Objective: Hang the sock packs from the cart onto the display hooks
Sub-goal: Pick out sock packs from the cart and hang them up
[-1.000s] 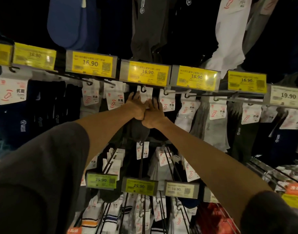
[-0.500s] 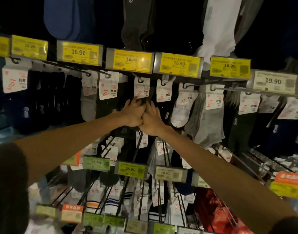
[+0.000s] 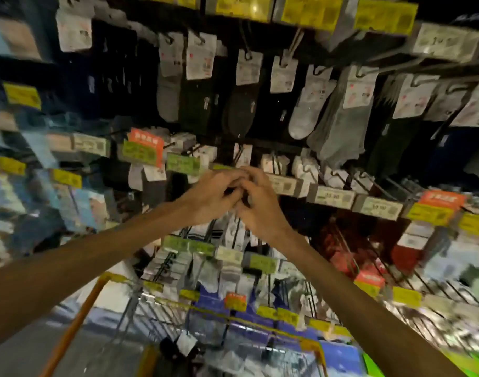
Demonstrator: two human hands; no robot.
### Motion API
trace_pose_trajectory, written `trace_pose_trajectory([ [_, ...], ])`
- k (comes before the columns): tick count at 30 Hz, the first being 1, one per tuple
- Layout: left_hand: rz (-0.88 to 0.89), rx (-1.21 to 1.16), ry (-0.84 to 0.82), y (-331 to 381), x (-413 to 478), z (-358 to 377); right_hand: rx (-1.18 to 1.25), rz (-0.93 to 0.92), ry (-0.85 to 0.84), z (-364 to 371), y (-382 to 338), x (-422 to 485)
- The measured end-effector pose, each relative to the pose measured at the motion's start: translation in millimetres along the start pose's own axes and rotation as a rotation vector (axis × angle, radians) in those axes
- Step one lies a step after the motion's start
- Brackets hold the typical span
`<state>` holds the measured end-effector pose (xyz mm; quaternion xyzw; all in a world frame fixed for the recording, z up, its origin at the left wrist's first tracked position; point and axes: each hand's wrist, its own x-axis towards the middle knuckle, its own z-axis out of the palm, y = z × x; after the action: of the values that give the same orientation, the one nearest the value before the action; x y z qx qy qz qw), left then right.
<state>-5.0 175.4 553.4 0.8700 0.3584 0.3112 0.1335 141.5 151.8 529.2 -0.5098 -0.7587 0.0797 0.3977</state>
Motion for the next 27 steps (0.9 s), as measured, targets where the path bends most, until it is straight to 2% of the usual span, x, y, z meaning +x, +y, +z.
trace_pose_trajectory([
  [5,-0.061,-0.085,-0.133,-17.5,-105.1,54.5,0.026,0.158,-0.175,47.6,-10.6,-103.3],
  [10,-0.248,-0.184,-0.303,-46.1,-199.5,113.7,0.009,0.311,-0.398,106.2,-14.6,-185.0],
  [15,-0.371,-0.352,-0.324,-56.5,-272.6,167.3,0.058,0.481,-0.506,151.7,-2.8,-257.7],
  [18,-0.523,-0.360,-0.399,-79.2,-314.0,204.1,0.111,0.581,-0.635,178.1,13.2,-296.0],
  [20,-0.602,-0.345,-0.477,-99.4,-335.8,232.4,0.139,0.632,-0.664,204.3,34.7,-317.0],
  [22,-0.663,-0.313,-0.568,-117.4,-355.6,260.6,0.081,0.685,-0.710,233.9,58.6,-340.7],
  [27,-0.862,-0.249,-0.627,-156.1,-399.1,332.8,0.051,0.832,-0.853,301.9,118.5,-396.8],
])
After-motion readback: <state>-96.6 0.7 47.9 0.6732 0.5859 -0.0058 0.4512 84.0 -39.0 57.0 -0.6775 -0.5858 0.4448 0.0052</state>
